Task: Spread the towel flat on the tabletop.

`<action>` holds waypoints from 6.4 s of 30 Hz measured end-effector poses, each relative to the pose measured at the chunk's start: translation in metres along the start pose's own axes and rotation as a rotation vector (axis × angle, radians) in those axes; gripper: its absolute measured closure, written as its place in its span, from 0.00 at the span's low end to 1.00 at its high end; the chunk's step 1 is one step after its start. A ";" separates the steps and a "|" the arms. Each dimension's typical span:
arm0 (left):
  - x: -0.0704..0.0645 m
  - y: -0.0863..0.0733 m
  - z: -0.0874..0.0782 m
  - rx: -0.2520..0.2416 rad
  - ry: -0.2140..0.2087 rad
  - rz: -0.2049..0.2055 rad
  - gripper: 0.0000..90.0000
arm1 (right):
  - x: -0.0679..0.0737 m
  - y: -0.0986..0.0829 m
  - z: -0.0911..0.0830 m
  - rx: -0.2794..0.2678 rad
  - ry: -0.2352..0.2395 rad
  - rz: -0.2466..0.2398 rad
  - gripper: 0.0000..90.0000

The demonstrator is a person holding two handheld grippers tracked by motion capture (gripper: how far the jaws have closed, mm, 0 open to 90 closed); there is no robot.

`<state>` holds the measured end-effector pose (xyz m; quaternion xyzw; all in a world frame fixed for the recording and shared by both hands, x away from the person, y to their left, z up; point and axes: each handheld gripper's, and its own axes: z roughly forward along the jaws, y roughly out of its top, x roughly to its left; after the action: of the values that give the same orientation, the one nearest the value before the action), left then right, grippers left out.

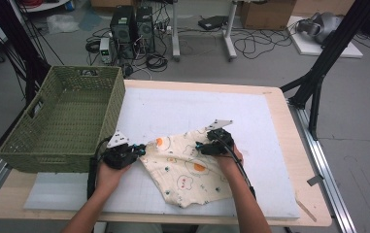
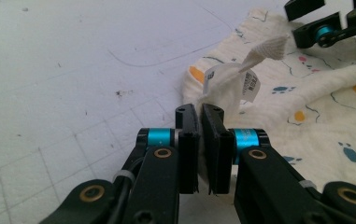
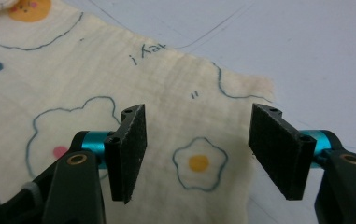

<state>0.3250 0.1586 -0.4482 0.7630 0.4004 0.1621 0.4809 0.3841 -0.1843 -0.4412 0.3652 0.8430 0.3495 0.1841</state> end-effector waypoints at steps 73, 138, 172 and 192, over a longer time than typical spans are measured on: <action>-0.012 0.008 0.013 0.096 0.093 0.043 0.59 | -0.003 -0.067 -0.066 -0.025 -0.109 0.084 0.96; 0.007 0.033 0.063 0.115 0.129 0.016 0.55 | 0.008 -0.092 -0.103 -0.113 -0.016 0.064 0.54; 0.010 0.036 0.043 -0.024 0.065 -0.033 0.36 | -0.040 -0.041 -0.052 -0.078 -0.222 0.210 0.54; -0.006 0.024 -0.008 -0.184 -0.094 -0.016 0.21 | -0.020 -0.086 -0.119 -0.189 -0.110 0.043 0.13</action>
<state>0.3270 0.1539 -0.4225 0.7193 0.3669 0.1586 0.5682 0.2880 -0.2952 -0.4200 0.3830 0.7867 0.4108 0.2563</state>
